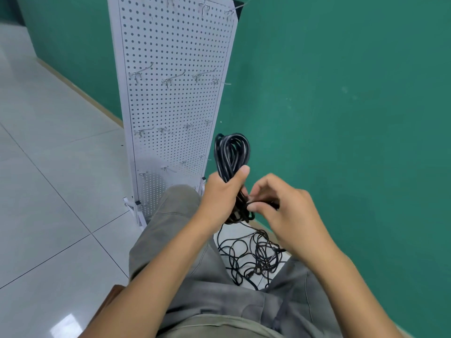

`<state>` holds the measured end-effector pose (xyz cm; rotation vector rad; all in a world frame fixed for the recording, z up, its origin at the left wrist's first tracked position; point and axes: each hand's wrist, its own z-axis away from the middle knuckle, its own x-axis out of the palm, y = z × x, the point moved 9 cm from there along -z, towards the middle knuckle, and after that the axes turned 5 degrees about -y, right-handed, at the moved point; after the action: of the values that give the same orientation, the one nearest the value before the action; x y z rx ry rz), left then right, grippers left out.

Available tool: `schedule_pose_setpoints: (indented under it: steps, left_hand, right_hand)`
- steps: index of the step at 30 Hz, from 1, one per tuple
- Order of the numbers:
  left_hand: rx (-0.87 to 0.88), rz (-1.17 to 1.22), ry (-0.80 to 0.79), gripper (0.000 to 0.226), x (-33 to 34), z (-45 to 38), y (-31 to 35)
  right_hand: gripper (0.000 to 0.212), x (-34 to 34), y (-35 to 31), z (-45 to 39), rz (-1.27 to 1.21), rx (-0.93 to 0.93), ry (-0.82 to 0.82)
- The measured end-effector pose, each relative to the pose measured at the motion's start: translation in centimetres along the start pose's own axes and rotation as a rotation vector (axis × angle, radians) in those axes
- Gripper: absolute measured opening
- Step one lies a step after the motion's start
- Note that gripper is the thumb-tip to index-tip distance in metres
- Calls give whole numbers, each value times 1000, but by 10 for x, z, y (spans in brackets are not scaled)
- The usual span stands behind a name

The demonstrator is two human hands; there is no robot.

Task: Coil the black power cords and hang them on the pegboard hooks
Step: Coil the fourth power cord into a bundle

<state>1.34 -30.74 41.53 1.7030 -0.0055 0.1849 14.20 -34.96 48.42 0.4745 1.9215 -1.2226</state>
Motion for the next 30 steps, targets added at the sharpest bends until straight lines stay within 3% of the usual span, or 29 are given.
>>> schedule_pose_setpoints:
  steps: [6,12,15,17,19,23,27,30]
  left_hand:
    - [-87,40,-263,45,32,14,5]
    - [-151,16,-471,50,52,27,8]
    - [-147,66,-552,35,57,29,9]
    - [-114,101,-616,17,61,31,13]
    - [-108,129,-652,14,63,33,14]
    - [-161,252,-629,12,63,33,10]
    - [-172,337,-541,29,49,22,8]
    - [-193,384,-447,35,36,15,6]
  right_hand:
    - [45,-37,14,-1,-66,73,225]
    - [39,-33,35,1,-329,87,135]
    - [45,-33,42,2,-380,64,128]
    - [50,-38,48,4,-422,90,199]
    - [51,-45,54,8,-459,118,281]
    - [31,-39,63,12,-513,145,312]
    - [5,-23,82,20,-625,187,321]
    - [16,-5,94,28,-788,234,299]
